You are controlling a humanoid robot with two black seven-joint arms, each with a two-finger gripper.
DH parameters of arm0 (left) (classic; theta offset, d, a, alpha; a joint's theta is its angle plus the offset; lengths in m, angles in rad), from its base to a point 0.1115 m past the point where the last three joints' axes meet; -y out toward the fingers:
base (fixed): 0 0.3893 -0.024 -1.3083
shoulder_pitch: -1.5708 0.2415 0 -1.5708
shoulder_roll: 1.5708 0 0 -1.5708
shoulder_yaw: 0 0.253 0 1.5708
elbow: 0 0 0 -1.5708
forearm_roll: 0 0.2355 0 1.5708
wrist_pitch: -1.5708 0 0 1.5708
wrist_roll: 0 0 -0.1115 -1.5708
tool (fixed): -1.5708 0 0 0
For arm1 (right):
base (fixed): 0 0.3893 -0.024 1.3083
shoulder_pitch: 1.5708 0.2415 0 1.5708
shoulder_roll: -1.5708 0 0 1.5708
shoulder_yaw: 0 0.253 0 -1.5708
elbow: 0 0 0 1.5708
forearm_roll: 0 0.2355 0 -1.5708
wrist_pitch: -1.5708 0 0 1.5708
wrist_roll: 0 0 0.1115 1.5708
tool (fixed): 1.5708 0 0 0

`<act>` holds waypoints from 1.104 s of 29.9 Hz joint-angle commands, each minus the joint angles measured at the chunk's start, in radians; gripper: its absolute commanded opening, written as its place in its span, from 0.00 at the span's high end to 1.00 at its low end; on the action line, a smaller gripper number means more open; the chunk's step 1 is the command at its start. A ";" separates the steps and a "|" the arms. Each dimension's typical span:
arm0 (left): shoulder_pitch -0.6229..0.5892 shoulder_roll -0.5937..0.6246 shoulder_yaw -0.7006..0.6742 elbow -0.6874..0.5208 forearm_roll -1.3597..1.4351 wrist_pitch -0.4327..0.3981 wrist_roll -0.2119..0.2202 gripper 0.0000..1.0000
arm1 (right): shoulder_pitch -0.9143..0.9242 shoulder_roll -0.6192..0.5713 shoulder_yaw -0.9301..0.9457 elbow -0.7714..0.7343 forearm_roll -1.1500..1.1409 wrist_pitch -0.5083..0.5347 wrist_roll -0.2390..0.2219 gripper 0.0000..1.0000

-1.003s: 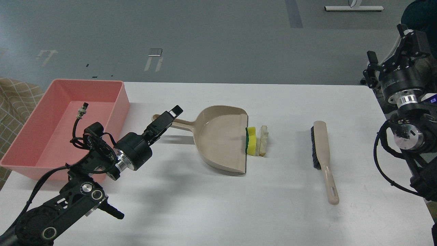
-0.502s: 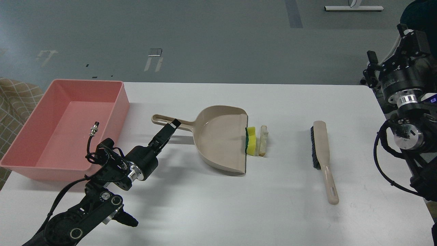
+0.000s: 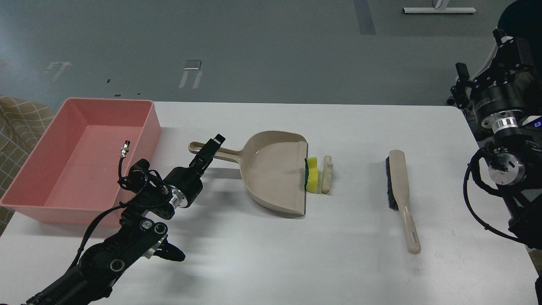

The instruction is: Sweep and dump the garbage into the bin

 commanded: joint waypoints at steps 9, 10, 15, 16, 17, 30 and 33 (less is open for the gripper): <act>-0.001 -0.004 0.002 0.019 0.001 0.001 0.003 0.84 | 0.003 0.001 0.000 0.000 0.000 0.000 0.000 0.00; -0.001 -0.004 0.002 0.019 0.001 0.001 0.003 0.91 | 0.002 0.001 0.000 0.000 0.000 0.000 0.000 0.00; 0.001 -0.002 0.002 0.019 0.003 -0.002 0.006 1.00 | 0.003 0.001 0.000 0.000 0.000 0.000 0.000 0.00; 0.001 -0.002 0.002 0.017 0.001 -0.002 0.006 1.00 | 0.003 0.001 0.000 0.000 0.000 0.000 0.000 0.00; 0.001 -0.002 0.002 0.019 0.001 -0.002 0.006 1.00 | 0.003 0.001 0.000 0.000 0.000 0.000 0.000 0.00; -0.011 -0.002 -0.003 -0.004 -0.110 -0.008 0.006 1.00 | 0.003 -0.011 -0.015 0.008 0.000 0.005 -0.014 0.00; -0.016 0.005 -0.003 -0.017 -0.143 -0.008 0.006 1.00 | 0.019 -0.053 -0.102 0.018 -0.002 0.006 -0.034 0.00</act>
